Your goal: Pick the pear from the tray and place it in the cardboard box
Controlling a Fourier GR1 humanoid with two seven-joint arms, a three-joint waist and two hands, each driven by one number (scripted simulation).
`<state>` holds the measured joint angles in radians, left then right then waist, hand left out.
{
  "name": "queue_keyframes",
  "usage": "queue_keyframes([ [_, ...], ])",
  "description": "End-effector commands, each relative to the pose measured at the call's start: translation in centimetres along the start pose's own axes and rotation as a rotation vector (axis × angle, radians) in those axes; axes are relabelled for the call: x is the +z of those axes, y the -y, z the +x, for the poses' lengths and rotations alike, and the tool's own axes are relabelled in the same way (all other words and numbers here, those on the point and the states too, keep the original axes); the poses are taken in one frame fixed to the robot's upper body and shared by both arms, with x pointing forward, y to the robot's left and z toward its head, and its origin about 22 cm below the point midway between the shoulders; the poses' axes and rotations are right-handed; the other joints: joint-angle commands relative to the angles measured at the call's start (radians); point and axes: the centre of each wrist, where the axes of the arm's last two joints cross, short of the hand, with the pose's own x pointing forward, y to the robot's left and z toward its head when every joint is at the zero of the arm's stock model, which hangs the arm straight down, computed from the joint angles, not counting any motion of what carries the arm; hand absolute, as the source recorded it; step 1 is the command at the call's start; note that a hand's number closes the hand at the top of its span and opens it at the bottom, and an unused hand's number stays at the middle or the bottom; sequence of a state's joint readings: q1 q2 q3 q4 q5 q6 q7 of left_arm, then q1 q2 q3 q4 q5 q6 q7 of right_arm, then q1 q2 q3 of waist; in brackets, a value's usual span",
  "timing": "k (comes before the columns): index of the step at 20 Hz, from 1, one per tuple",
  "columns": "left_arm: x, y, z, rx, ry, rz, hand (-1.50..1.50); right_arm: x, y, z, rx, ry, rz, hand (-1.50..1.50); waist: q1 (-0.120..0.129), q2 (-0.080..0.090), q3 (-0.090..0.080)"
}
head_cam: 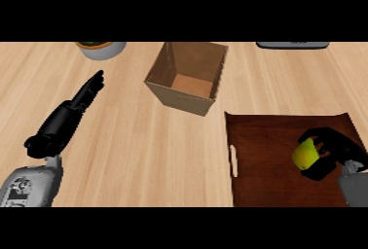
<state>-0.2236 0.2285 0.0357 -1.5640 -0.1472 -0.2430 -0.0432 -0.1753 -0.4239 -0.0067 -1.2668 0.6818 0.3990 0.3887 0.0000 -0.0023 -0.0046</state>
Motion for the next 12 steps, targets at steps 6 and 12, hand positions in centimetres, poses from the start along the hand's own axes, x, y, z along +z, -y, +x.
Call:
queue_keyframes([
  [6,-0.1,0.2,-0.1,-0.002,0.003,0.016,0.0,-1.2,-1.5,1.3,0.07,0.1,-0.151,1.5,0.002,0.002,0.005],
  [12,-1.7,1.9,0.6,0.023,0.069,-0.113,0.0,5.7,-6.2,21.3,0.324,0.857,-0.129,1.5,0.168,0.01,0.002],
])
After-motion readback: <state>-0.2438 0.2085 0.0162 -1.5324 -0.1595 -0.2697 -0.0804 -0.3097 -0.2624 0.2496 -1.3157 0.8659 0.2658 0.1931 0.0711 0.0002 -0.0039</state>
